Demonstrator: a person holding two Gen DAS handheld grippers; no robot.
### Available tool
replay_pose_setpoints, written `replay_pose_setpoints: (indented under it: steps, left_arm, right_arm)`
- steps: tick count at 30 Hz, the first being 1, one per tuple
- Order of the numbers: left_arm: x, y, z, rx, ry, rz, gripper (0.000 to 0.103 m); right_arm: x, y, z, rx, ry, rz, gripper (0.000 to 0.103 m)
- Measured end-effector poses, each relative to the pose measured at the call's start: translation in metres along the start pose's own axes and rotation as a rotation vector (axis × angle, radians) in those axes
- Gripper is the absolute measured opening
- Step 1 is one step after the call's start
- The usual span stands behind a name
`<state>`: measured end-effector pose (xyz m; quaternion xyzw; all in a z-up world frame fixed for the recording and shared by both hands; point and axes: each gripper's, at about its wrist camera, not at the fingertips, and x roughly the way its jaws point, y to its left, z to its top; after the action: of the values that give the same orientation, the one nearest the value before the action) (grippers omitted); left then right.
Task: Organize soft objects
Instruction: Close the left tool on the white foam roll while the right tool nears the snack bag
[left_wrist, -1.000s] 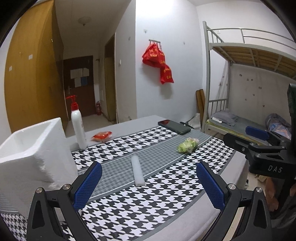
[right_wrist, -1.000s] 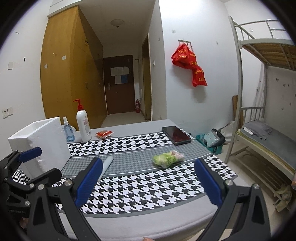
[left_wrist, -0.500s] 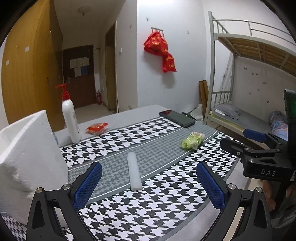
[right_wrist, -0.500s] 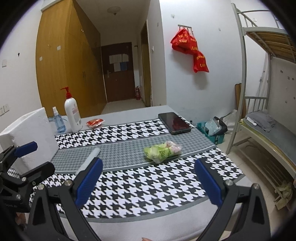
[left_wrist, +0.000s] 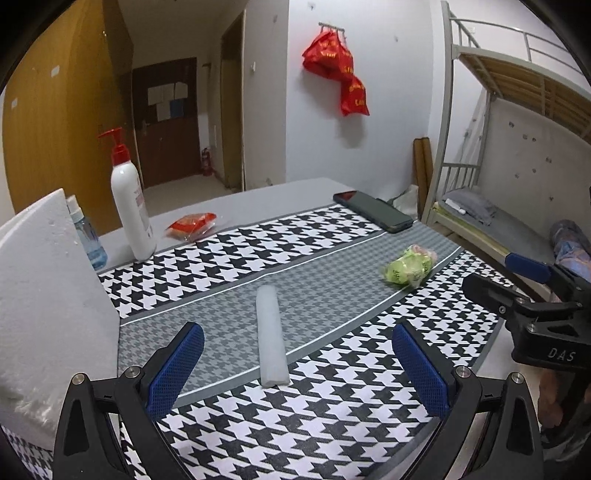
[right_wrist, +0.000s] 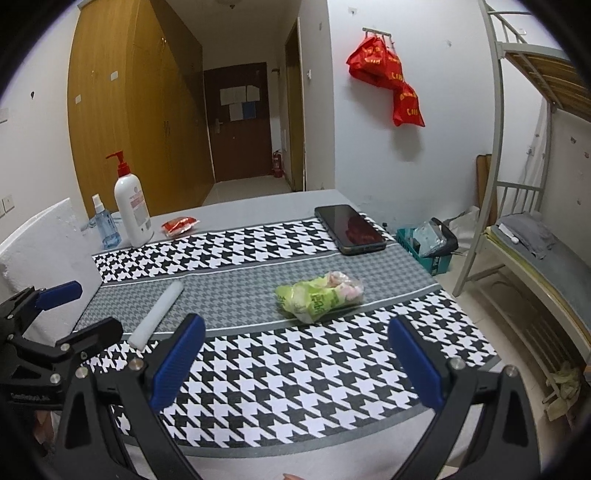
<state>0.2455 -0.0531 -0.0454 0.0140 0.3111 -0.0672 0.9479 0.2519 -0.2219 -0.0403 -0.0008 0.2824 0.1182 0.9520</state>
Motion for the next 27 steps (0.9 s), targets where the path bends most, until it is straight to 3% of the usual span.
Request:
replay_pose_setpoints:
  steps: [18,27]
  left_arm:
    - [0.051,0.016,0.008,-0.074,0.135,0.061,0.1]
    - [0.067,0.015,0.007,-0.06,0.179,0.061,0.091]
  right_arm:
    - [0.033,-0.01,0.009,-0.016,0.067,-0.014,0.101]
    - [0.045,-0.017,0.012,-0.009,0.085,-0.019,0.101]
